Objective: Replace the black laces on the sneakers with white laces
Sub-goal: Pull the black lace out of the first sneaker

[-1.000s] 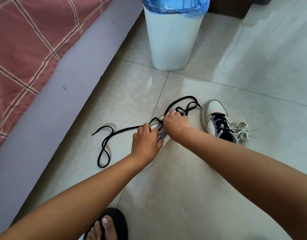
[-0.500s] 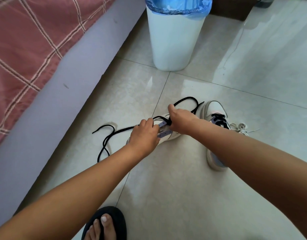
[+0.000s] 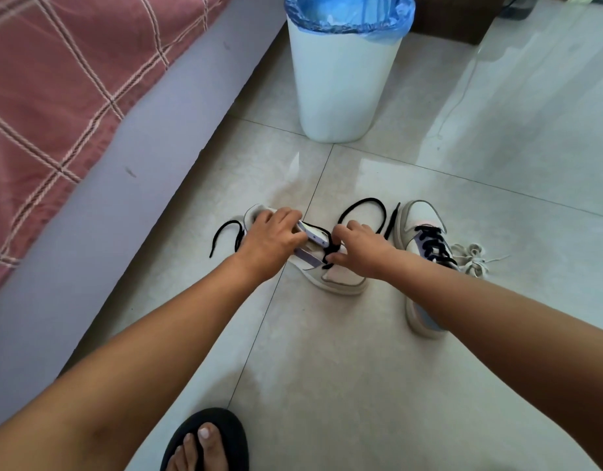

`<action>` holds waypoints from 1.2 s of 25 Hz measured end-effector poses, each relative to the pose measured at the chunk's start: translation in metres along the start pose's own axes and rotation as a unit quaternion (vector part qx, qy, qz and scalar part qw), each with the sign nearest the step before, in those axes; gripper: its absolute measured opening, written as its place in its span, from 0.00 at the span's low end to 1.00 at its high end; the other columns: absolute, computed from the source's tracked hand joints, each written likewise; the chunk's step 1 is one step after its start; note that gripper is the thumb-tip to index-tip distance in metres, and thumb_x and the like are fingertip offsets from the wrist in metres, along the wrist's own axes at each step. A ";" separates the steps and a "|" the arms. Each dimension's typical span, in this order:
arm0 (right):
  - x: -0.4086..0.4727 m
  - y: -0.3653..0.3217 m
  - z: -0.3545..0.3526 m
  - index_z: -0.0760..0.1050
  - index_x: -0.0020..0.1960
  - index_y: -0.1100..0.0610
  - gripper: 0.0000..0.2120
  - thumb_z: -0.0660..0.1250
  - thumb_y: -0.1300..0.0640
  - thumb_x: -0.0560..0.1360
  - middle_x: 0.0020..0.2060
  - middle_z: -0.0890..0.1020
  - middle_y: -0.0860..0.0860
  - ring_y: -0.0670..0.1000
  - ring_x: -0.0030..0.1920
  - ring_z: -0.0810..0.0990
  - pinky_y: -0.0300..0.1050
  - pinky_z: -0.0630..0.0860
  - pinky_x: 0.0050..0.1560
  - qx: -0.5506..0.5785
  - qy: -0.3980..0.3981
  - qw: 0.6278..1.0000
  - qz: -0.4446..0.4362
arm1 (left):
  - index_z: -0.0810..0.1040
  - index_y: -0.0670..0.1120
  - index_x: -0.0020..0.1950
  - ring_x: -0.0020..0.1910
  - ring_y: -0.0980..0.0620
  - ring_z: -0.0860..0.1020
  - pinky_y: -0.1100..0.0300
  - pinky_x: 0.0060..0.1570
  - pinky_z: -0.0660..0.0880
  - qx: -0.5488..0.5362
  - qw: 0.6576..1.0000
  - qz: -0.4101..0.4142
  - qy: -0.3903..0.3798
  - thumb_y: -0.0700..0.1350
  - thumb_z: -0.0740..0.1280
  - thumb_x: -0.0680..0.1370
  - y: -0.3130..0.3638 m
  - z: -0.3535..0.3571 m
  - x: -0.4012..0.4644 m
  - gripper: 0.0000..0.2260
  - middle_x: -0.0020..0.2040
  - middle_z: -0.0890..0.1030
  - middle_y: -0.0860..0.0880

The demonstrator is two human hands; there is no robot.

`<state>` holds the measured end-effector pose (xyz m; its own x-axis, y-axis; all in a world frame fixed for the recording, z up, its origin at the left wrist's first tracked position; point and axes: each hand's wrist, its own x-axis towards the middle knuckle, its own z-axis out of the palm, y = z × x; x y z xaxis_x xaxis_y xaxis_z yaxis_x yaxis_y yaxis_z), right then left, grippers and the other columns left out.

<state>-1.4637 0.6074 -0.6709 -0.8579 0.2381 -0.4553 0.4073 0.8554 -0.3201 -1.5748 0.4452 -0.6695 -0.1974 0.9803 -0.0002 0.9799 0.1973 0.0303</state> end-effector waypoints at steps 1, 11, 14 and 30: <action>0.000 0.002 -0.001 0.66 0.64 0.54 0.21 0.65 0.46 0.75 0.60 0.69 0.55 0.58 0.61 0.68 0.52 0.70 0.56 0.018 0.000 1.000 -0.006 | 0.79 0.43 0.38 0.46 0.40 0.80 0.52 0.37 0.75 -0.014 1.000 0.018 0.013 0.34 0.64 0.65 -0.003 0.002 -0.001 0.07 0.48 0.80 0.39; -0.011 -0.008 0.010 0.75 0.46 0.56 0.07 0.64 0.53 0.74 0.49 0.74 0.53 0.55 0.52 0.71 0.45 0.69 0.48 0.061 -0.039 0.996 -0.052 | 0.80 0.42 0.47 0.52 0.43 0.69 0.52 0.41 0.74 -0.042 0.983 -0.121 0.134 0.36 0.67 0.69 0.013 0.027 -0.017 0.08 0.56 0.67 0.42; -0.008 -0.013 -0.010 0.74 0.39 0.53 0.07 0.62 0.52 0.74 0.48 0.71 0.52 0.52 0.52 0.67 0.46 0.70 0.53 0.106 -0.088 0.990 -0.036 | 0.79 0.42 0.50 0.55 0.40 0.70 0.48 0.51 0.75 -0.167 0.965 -0.157 0.130 0.48 0.65 0.71 0.036 0.034 -0.020 0.12 0.57 0.71 0.40; -0.023 -0.016 -0.108 0.76 0.34 0.53 0.11 0.66 0.53 0.75 0.30 0.77 0.47 0.45 0.36 0.75 0.43 0.69 0.44 0.428 -0.109 0.896 -0.043 | 0.75 0.45 0.52 0.52 0.55 0.65 0.64 0.48 0.66 -0.229 0.969 -0.085 -0.036 0.42 0.61 0.79 0.006 -0.003 0.003 0.05 0.48 0.69 0.56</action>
<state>-1.4843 0.6382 -0.5662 -0.8535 0.0126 -0.5209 0.5146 0.1771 -0.8389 -1.5699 0.4488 -0.6663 -0.3365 0.9349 -0.1132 0.8140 0.3492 0.4642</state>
